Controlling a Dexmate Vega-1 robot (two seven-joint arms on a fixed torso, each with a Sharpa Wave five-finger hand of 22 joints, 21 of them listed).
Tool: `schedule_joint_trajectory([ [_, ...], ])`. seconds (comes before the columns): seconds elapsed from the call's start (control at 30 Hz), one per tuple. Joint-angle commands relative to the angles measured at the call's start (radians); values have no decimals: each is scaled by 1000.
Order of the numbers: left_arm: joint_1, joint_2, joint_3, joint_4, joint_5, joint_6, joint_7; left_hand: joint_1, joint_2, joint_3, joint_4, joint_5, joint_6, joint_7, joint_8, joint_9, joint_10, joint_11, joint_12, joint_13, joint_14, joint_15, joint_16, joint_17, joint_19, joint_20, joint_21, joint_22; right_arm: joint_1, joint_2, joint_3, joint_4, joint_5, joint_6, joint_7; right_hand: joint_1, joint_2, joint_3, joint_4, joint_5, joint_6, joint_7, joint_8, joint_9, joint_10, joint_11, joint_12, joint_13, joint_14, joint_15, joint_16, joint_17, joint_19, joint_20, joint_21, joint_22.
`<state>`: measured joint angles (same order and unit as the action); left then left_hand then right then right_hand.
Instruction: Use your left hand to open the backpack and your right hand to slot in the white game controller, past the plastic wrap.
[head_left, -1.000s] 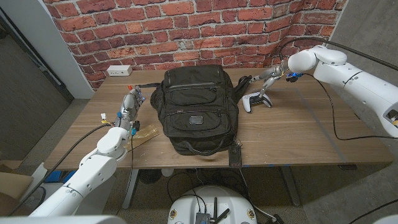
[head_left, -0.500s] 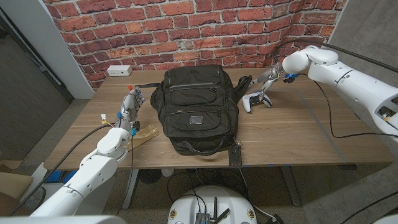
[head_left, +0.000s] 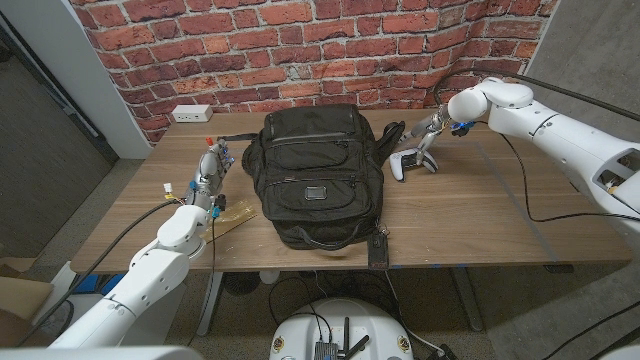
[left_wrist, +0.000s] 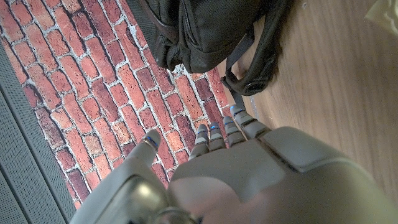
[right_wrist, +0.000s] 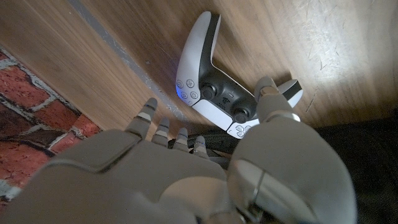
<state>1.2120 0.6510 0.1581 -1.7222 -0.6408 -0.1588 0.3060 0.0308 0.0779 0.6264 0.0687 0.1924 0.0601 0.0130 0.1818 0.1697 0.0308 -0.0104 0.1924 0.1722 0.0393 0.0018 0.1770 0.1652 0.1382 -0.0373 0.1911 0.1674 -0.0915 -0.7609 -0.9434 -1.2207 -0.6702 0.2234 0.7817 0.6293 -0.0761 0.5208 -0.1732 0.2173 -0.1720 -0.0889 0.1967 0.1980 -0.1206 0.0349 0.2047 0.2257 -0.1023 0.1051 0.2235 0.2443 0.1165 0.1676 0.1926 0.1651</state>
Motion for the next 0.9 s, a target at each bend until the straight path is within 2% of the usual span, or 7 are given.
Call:
schedule_joint_trajectory([
  [0.03,-11,-1,10,10,-6,11,-6,-9,49,7,0,6,10,-1,1,5,9,-1,0,2,12,1,1,5,8,-28,-1,2,-6,4,-21,8,-48,0,-47,20,1,2,-2,-2,-106,11,11,1,14,2,11,4,8,-9,10,5,15,-2,7,4],
  [0.63,-26,-5,26,27,-12,19,-9,-10,50,8,2,6,10,-2,1,5,11,-1,-1,2,12,1,0,5,8,-27,-2,2,-28,4,-29,13,-89,-1,-118,59,-8,2,-1,-12,-52,11,43,4,89,-24,39,16,78,-62,41,10,73,-40,14,4],
  [0.77,-28,-6,28,30,-14,20,-10,-10,50,8,2,6,10,-2,1,5,10,-2,-1,2,13,2,0,5,8,-27,-2,2,-33,1,-27,10,-97,1,-142,71,-7,2,0,-15,-23,10,56,6,119,-33,49,21,111,-82,55,13,95,-55,16,5],
  [0.9,-31,-8,30,35,-17,18,-13,-10,50,8,2,6,10,-3,1,5,11,0,-1,2,12,3,0,5,8,-27,-2,2,-34,3,-28,14,-102,6,-156,76,-7,1,1,-17,-6,10,65,6,137,-38,55,24,121,-88,60,15,106,-64,16,5],
])
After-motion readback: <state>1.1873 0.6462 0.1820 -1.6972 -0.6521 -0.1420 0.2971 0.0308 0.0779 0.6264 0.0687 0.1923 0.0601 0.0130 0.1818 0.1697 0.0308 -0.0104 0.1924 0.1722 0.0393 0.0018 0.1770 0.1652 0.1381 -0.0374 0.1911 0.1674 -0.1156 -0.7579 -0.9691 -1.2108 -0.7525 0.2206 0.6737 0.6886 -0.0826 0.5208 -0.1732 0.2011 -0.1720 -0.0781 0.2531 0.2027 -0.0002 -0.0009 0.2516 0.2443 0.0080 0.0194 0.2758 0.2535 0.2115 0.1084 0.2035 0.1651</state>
